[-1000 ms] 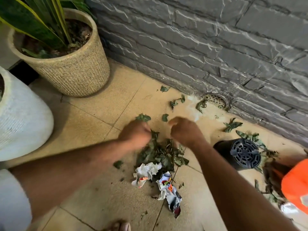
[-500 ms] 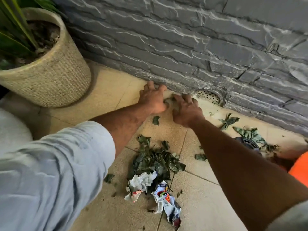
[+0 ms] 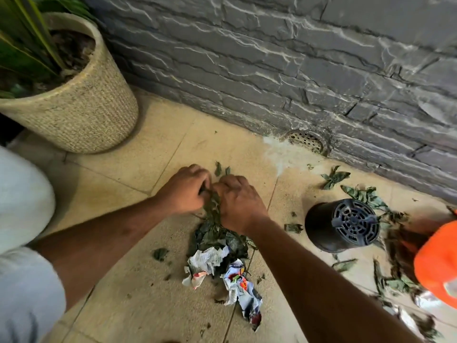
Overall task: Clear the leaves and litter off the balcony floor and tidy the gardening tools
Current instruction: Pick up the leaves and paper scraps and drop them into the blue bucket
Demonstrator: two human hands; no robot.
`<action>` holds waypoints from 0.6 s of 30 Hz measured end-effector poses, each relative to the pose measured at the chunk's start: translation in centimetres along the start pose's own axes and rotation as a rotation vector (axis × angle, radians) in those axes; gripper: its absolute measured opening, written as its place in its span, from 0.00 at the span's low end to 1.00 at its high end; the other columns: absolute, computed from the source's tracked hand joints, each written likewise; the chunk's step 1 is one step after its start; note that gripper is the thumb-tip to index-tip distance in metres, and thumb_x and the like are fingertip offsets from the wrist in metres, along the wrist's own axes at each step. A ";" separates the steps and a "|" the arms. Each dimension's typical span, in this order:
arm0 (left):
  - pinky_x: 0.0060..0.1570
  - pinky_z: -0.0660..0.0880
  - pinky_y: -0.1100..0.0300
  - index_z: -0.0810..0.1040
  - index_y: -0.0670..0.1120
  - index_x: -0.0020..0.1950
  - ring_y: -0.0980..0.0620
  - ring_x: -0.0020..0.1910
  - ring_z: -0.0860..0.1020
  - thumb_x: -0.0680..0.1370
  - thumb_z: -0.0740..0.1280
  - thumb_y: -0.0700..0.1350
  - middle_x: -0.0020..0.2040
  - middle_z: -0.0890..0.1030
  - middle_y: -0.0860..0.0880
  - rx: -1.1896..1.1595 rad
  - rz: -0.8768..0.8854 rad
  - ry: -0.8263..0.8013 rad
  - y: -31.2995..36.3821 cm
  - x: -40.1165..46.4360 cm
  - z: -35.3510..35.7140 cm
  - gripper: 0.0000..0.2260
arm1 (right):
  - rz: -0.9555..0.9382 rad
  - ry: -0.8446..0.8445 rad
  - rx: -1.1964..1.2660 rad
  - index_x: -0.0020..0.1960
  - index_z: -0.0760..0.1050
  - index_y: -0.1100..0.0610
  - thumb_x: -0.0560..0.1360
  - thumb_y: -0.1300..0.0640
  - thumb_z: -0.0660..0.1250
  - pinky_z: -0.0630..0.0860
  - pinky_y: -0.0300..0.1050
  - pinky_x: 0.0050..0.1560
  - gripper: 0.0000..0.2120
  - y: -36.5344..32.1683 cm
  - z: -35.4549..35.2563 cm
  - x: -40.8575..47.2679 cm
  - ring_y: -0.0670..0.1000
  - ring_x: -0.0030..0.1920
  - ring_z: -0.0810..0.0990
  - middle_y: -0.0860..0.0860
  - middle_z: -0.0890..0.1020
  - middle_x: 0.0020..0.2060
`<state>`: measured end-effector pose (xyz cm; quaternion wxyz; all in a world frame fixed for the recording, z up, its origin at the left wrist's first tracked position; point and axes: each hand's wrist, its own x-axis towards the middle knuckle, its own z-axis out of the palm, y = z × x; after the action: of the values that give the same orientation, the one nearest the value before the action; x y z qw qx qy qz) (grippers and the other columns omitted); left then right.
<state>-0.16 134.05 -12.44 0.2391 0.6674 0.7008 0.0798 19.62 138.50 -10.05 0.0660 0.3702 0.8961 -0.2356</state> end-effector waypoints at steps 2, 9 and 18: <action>0.46 0.76 0.54 0.77 0.53 0.50 0.51 0.49 0.76 0.72 0.73 0.47 0.50 0.74 0.53 0.001 0.006 -0.086 0.3 -2.8 0.8 0.09 | -0.016 -0.019 -0.016 0.71 0.72 0.47 0.75 0.55 0.70 0.71 0.57 0.72 0.25 -1.1 0.5 -2.0 0.52 0.67 0.69 0.48 0.71 0.65; 0.51 0.77 0.59 0.83 0.59 0.54 0.58 0.53 0.80 0.78 0.73 0.58 0.54 0.78 0.59 -0.239 -0.102 -0.323 2.5 -6.7 -3.7 0.07 | 0.068 -0.054 0.258 0.51 0.76 0.37 0.72 0.44 0.53 0.85 0.55 0.46 0.15 -1.5 -1.3 -2.3 0.49 0.49 0.84 0.39 0.81 0.49; 0.57 0.77 0.56 0.79 0.56 0.64 0.56 0.58 0.78 0.79 0.75 0.54 0.59 0.79 0.56 -0.328 -0.429 -0.373 -1.7 -11.2 -7.8 0.15 | 0.079 -0.112 0.152 0.76 0.68 0.49 0.77 0.54 0.63 0.66 0.41 0.70 0.26 -0.1 -6.1 15.0 0.52 0.74 0.66 0.50 0.66 0.74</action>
<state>-5.19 124.61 -3.86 0.4788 0.4603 0.7474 0.0157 9.18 150.81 -9.04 0.0969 0.3956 0.8553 -0.3203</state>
